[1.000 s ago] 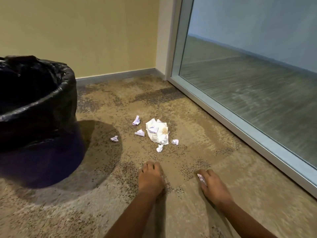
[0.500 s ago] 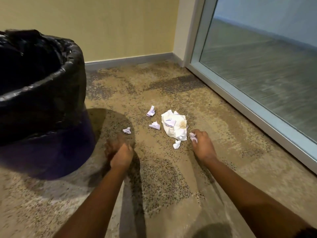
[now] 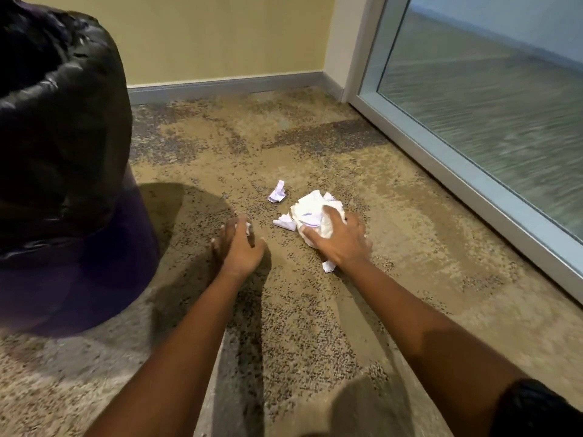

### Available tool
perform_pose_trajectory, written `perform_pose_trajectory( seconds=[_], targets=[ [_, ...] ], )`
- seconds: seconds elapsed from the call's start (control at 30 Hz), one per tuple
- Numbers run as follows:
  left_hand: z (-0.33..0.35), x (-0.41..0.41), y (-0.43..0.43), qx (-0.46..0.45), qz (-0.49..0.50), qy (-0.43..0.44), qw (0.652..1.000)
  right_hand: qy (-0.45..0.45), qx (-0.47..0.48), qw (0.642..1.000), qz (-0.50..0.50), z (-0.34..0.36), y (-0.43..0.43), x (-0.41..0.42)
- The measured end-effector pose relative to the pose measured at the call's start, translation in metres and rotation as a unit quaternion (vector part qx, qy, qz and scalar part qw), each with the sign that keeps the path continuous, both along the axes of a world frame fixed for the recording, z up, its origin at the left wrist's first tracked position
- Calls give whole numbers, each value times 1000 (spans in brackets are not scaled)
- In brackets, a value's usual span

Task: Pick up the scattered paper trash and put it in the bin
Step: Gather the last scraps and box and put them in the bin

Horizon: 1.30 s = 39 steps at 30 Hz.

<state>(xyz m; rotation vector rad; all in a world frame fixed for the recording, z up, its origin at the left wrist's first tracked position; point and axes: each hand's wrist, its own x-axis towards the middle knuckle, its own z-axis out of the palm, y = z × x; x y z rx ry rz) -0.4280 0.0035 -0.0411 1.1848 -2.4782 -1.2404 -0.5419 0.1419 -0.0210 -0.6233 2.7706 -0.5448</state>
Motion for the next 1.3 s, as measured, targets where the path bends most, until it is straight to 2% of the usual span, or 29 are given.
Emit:
perform_pose_trajectory(
  seconds=[0.17, 0.3, 0.43, 0.5, 0.63, 0.67, 0.77, 0.83, 0.9, 0.97, 1.1, 1.2, 1.3],
  targets=[
    [5, -14, 20, 22, -64, 56, 996, 51, 27, 997, 57, -9, -6, 23],
    [2, -13, 40, 63, -46, 108, 991, 75, -18, 995, 70, -18, 3, 41],
    [4, -8, 61, 84, -35, 151, 984, 58, -111, 989, 85, -22, 8, 57],
    [6, -7, 66, 124, -12, 181, 976, 62, -134, 985, 94, -19, 10, 65],
    [20, -2, 70, 275, 63, 249, 926, 90, -163, 973, 140, -6, 14, 81],
    [25, -2, 71, 321, 78, 265, 906, 94, -165, 970, 149, -3, 13, 84],
    [38, -4, 74, 474, 102, 322, 813, 57, -195, 971, 126, 11, 7, 92],
    [52, -4, 71, 507, 99, 337, 787, 68, -207, 967, 134, 25, 5, 97],
    [62, -2, 65, 531, 97, 334, 772, 96, -192, 964, 156, 44, 5, 102],
    [75, 2, 63, 538, 81, 323, 774, 122, -206, 958, 159, 64, 6, 106],
    [105, 10, 68, 555, 28, 302, 775, 86, -248, 952, 160, 85, 12, 112],
    [119, 13, 69, 536, 61, 316, 780, 69, -269, 947, 163, 96, 15, 116],
    [131, 11, 67, 530, 107, 358, 761, 56, -288, 941, 171, 110, 15, 120]
  ],
)
